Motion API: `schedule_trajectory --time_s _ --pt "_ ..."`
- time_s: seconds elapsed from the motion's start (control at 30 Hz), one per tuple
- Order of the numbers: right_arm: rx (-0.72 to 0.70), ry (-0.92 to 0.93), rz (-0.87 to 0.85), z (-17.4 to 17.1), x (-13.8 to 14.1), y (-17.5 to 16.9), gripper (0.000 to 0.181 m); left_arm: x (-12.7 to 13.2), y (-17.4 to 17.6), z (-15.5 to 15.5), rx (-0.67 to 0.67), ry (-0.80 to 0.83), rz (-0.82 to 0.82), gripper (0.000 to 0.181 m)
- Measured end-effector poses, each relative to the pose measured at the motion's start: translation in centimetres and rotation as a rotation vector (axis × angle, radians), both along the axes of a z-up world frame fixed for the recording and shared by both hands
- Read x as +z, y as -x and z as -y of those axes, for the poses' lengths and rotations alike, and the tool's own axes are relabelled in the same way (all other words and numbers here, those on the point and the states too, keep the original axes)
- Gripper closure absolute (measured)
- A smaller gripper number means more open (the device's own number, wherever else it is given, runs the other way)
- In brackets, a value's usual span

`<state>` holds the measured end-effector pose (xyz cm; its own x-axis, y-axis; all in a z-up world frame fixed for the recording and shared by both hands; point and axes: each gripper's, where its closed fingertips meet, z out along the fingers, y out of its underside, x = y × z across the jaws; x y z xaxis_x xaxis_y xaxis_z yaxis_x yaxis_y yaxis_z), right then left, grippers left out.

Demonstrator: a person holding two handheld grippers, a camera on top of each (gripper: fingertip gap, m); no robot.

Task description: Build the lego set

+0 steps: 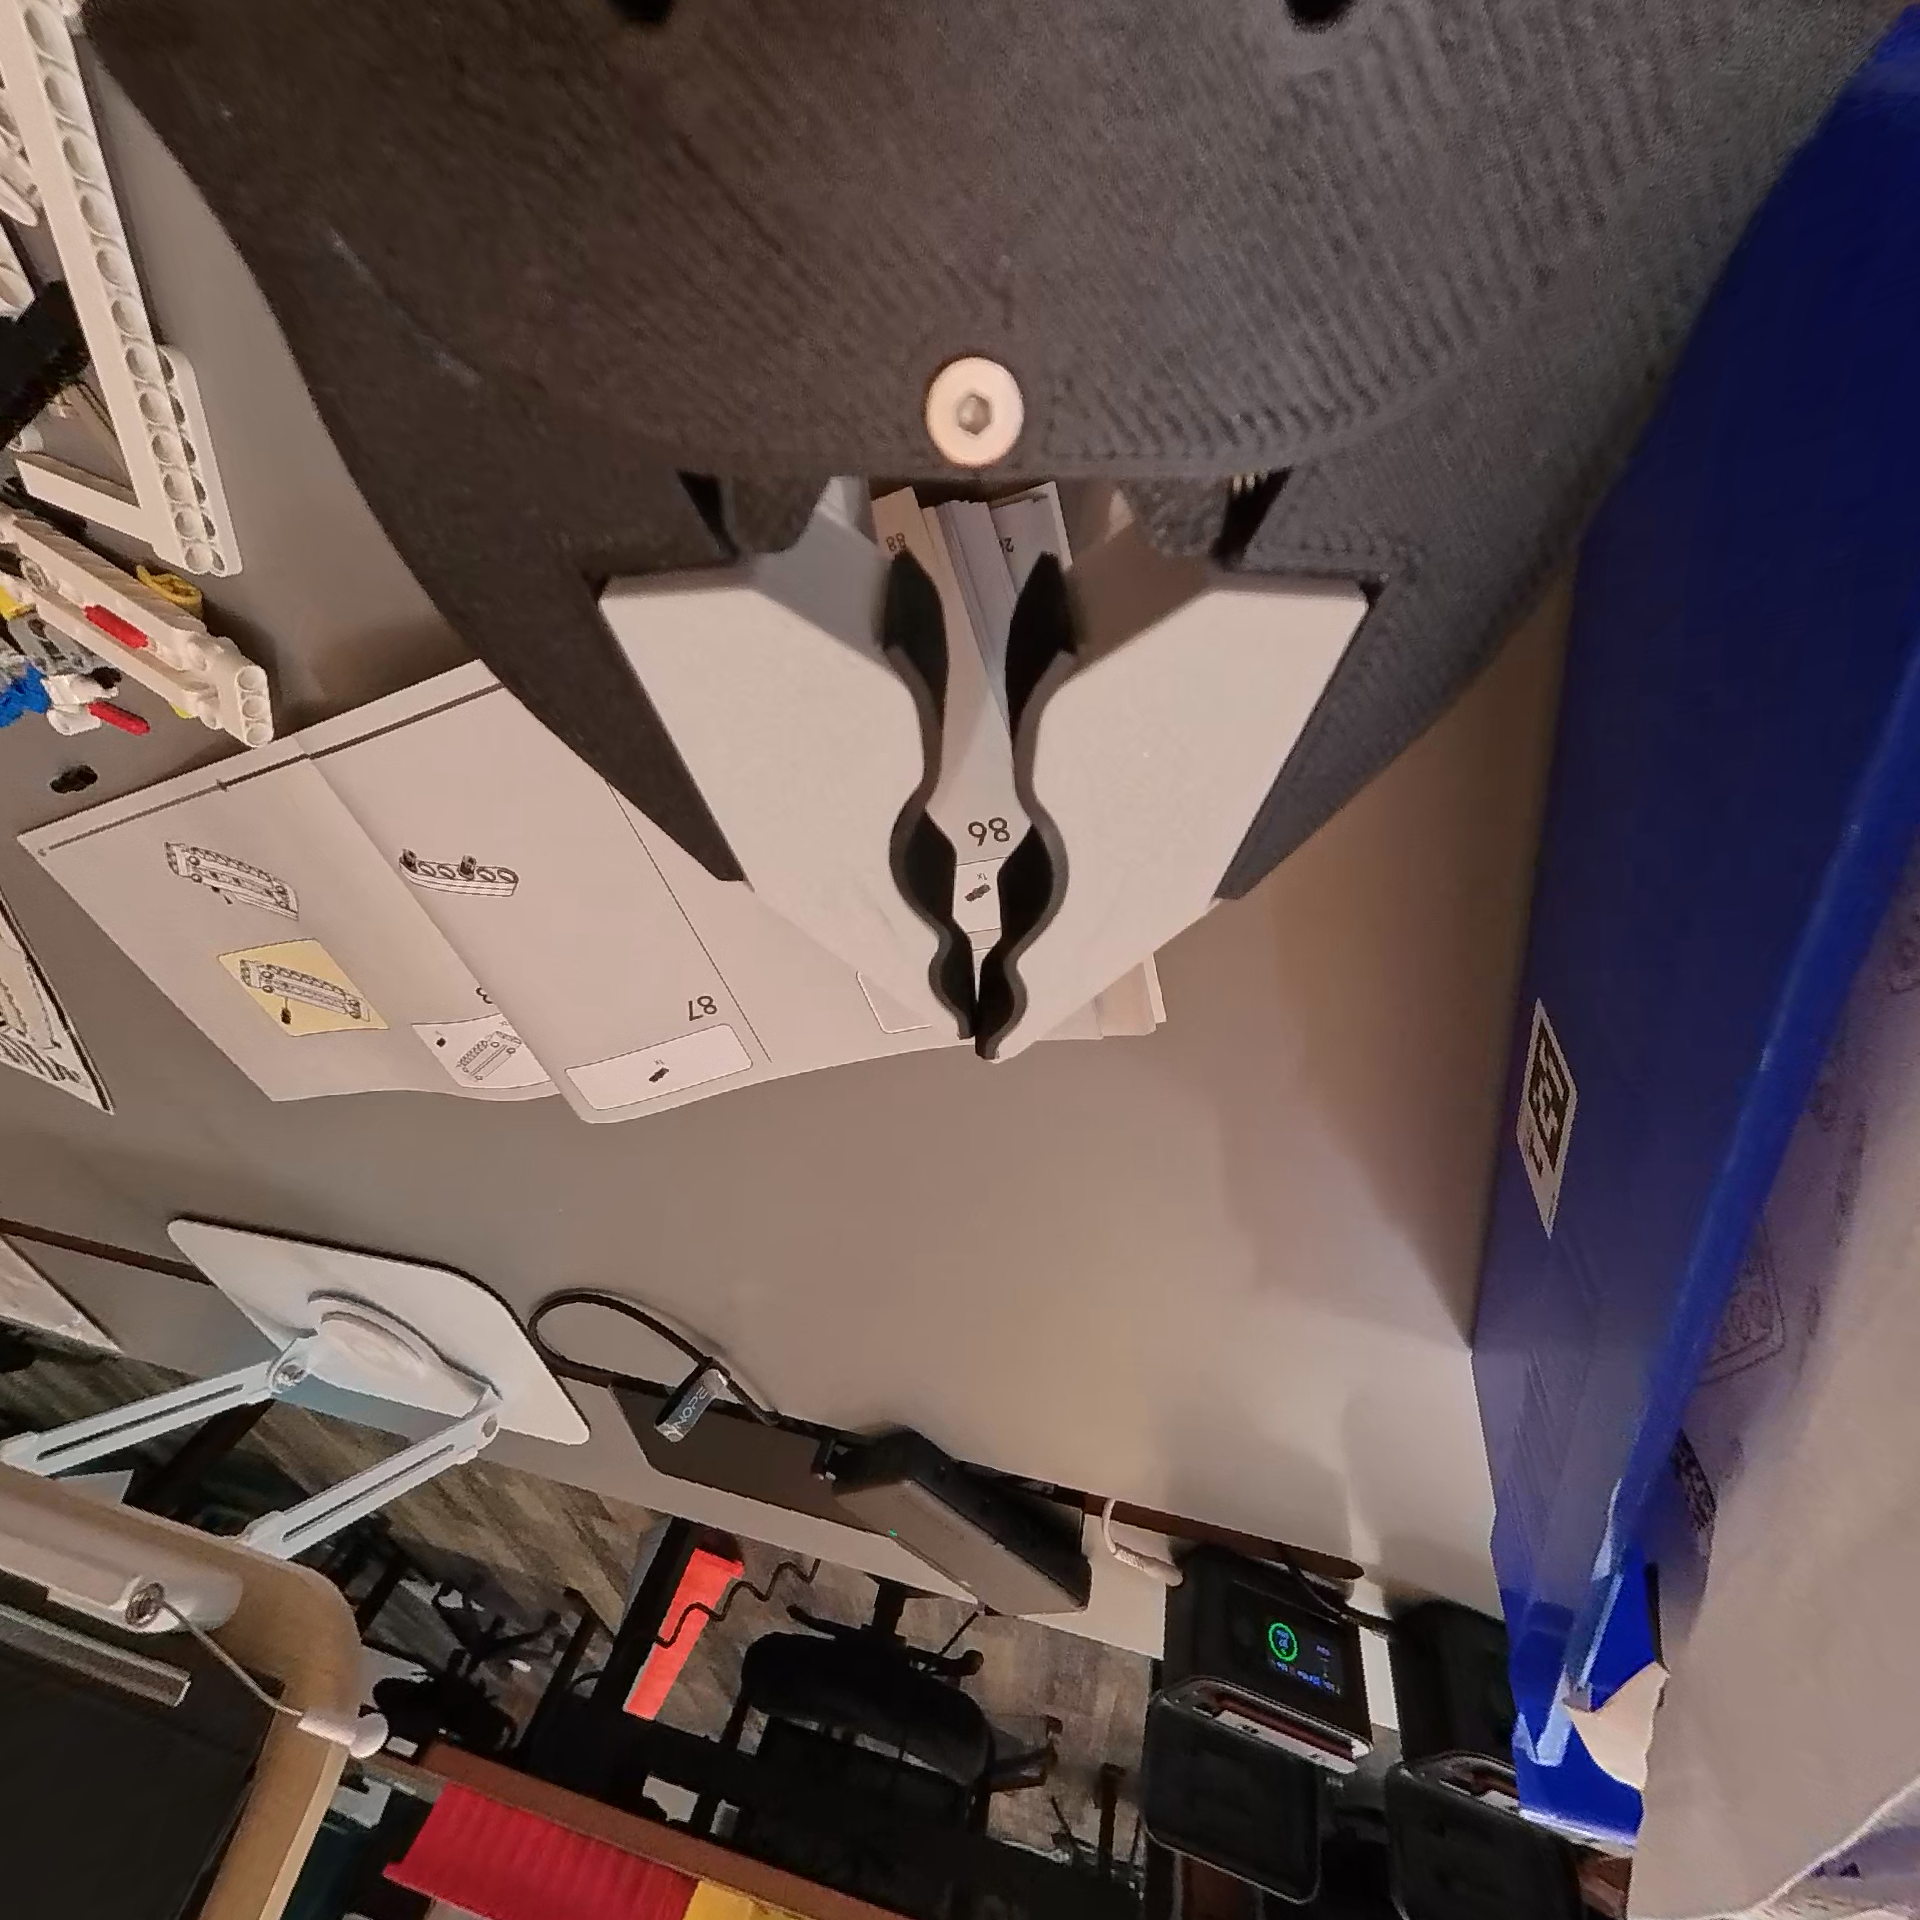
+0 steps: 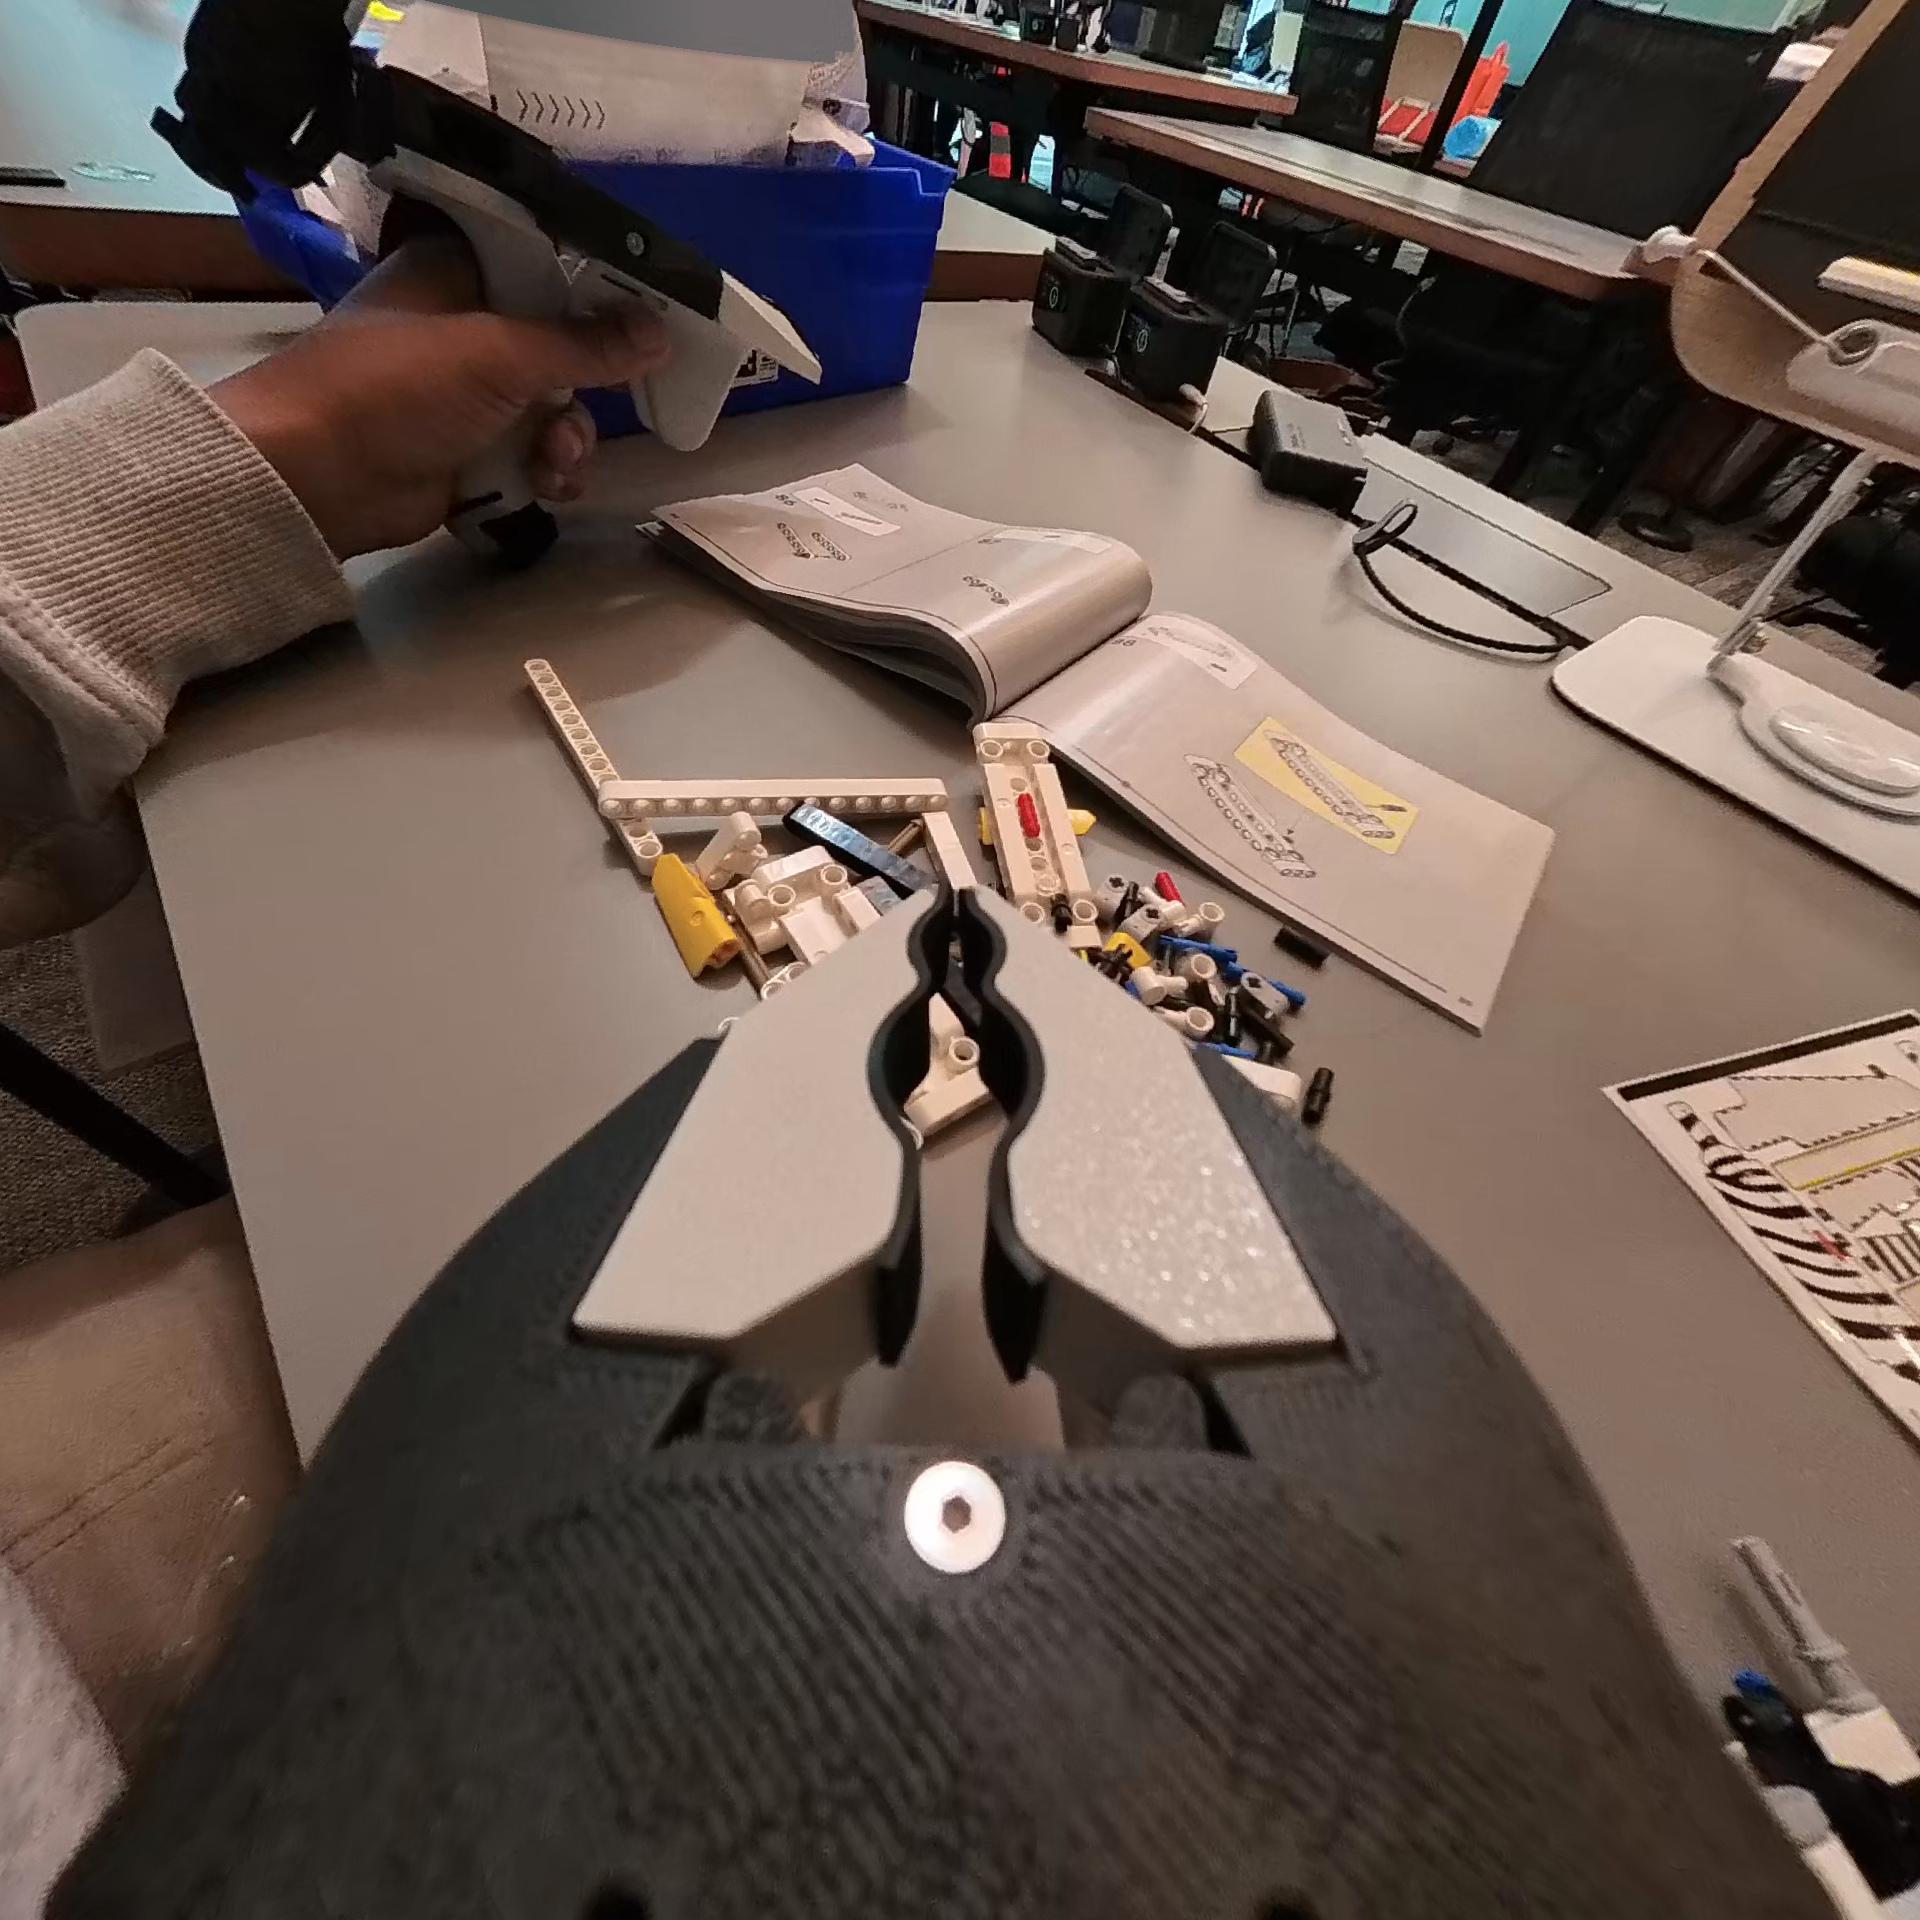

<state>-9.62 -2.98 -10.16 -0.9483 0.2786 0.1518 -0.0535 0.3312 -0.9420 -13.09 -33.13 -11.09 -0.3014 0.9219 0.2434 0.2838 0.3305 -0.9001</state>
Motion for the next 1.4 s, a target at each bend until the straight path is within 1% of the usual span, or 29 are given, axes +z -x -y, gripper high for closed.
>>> schedule_trajectory --time_s 0.4,0.77,1.07,1.2,1.3,1.33,1.4 --pt "-0.004 0.015 0.022 -0.1 0.1 0.2 0.181 0.0 0.0 0.0 -0.003 -0.003 0.002 0.181" --pt "-0.011 0.086 0.089 -0.6 0.9 0.8 0.181 -0.1 0.1 -0.1 -0.006 -0.012 0.003 0.181" --pt "-0.011 0.078 0.081 -0.6 0.8 0.7 0.181 -0.2 0.1 -0.1 -0.009 -0.018 0.005 0.181" --pt "0.021 0.127 0.088 -0.6 1.4 0.3 0.17 -0.2 0.1 -0.1 -0.012 -0.027 0.004 0.181" --pt "0.031 0.179 0.102 -1.0 2.1 0.0 0.167 -0.2 0.1 -0.1 -0.013 -0.034 -0.001 0.181" --pt "0.04 0.169 0.11 -1.1 2.0 -0.2 0.165 -0.2 0.1 -0.1 -0.014 -0.037 -0.003 0.181" --pt "0.062 0.07 0.143 -1.1 0.5 -0.8 0.161 -0.1 0.0 0.0 -0.015 -0.045 -0.008 0.181"
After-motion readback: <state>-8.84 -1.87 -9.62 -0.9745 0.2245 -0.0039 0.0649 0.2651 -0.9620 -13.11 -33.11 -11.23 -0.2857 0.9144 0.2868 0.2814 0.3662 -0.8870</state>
